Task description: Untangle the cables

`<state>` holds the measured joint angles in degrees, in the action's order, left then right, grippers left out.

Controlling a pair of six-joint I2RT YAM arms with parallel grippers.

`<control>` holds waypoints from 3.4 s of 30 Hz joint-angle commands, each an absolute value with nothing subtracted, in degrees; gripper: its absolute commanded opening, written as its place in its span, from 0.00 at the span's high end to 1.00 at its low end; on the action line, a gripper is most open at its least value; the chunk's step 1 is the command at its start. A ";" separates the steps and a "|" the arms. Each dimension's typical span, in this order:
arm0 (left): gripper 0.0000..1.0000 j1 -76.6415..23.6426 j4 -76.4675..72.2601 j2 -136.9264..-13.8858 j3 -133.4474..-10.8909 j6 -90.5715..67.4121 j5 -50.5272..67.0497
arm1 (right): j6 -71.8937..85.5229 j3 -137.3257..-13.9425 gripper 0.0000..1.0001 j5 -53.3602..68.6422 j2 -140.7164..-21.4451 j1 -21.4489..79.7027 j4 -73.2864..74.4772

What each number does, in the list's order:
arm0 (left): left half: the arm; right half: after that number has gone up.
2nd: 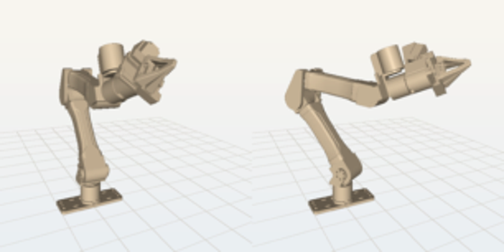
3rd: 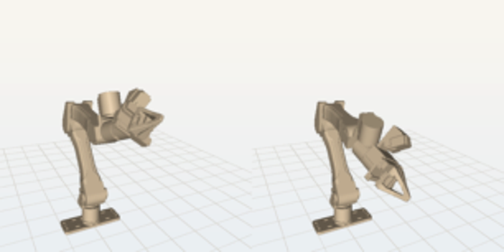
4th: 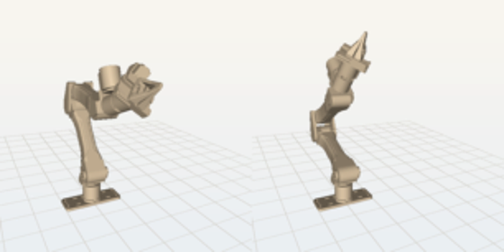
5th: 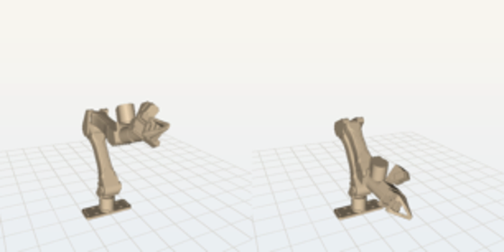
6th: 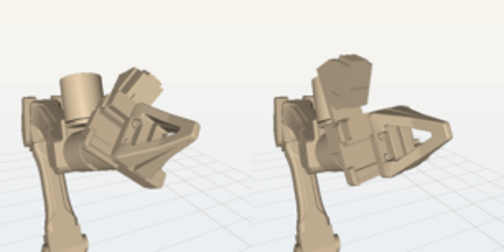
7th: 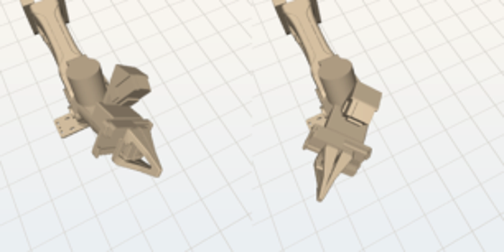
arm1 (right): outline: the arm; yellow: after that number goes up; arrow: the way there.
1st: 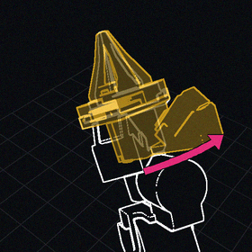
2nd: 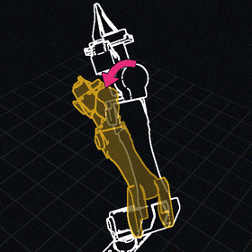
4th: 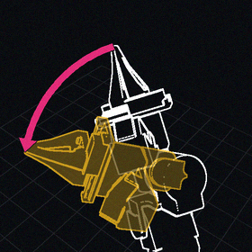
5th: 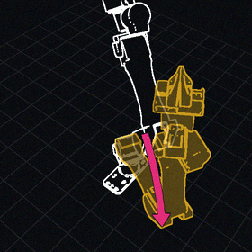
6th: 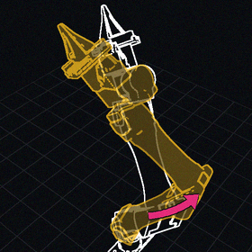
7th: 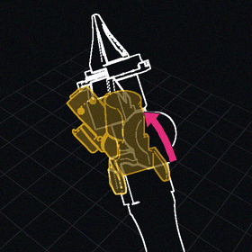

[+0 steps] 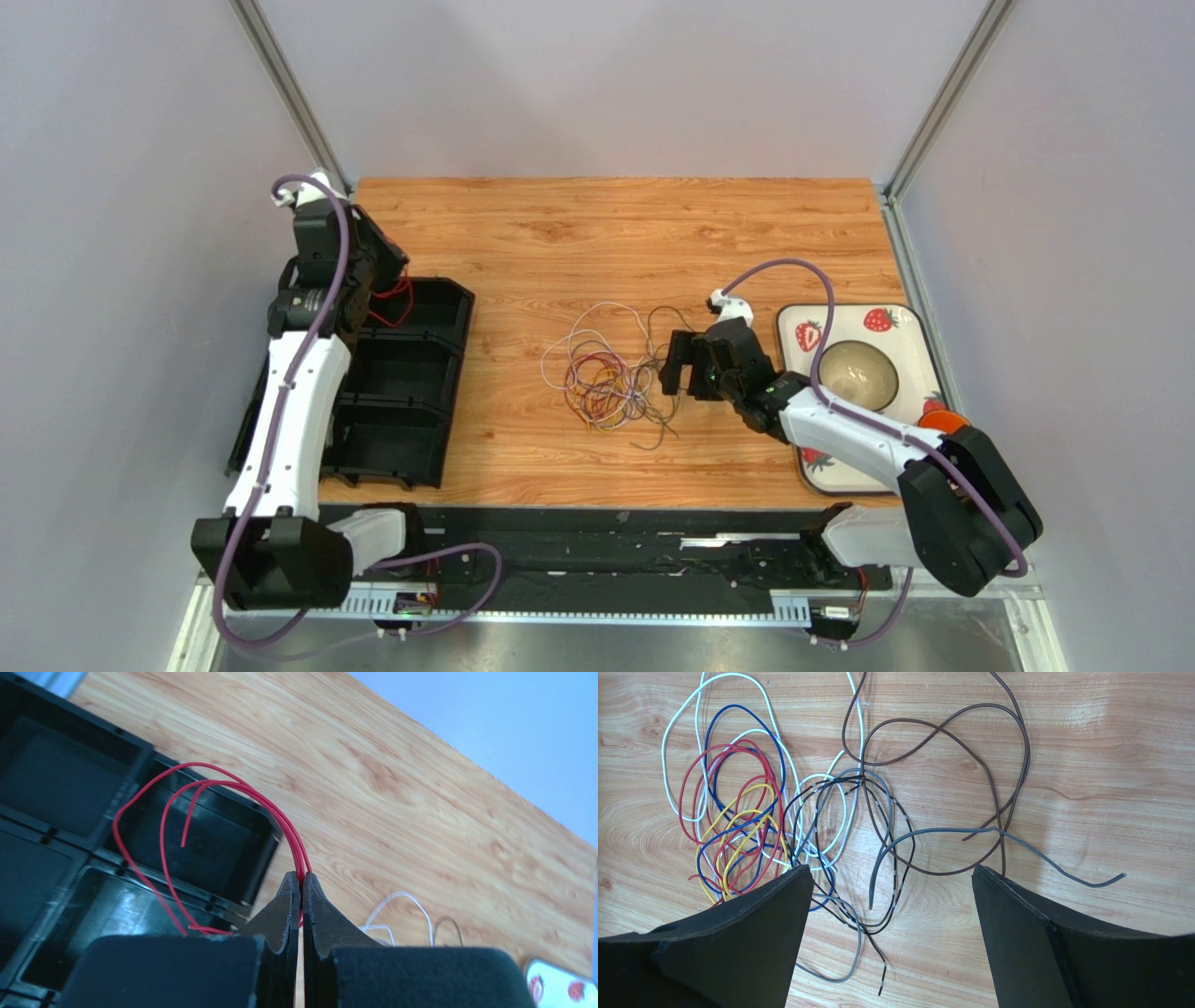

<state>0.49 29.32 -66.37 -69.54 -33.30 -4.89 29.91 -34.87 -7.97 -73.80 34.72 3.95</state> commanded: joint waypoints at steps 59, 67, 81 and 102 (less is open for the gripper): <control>0.47 29.44 -0.53 -80.25 -56.86 -53.00 4.66 | 26.72 -47.73 0.16 -4.22 -87.19 34.98 12.22; 0.47 27.78 2.10 -74.89 -57.65 -51.42 8.79 | 26.72 -47.20 0.16 -4.13 -86.66 34.98 11.51; 0.52 1.51 18.45 -68.73 -66.53 -36.40 5.62 | 27.07 -43.95 0.16 -5.19 -82.09 34.98 9.14; 0.60 -30.93 16.26 -94.21 -71.89 -21.10 2.74 | 30.67 -31.38 0.15 -8.96 -67.07 33.05 -1.47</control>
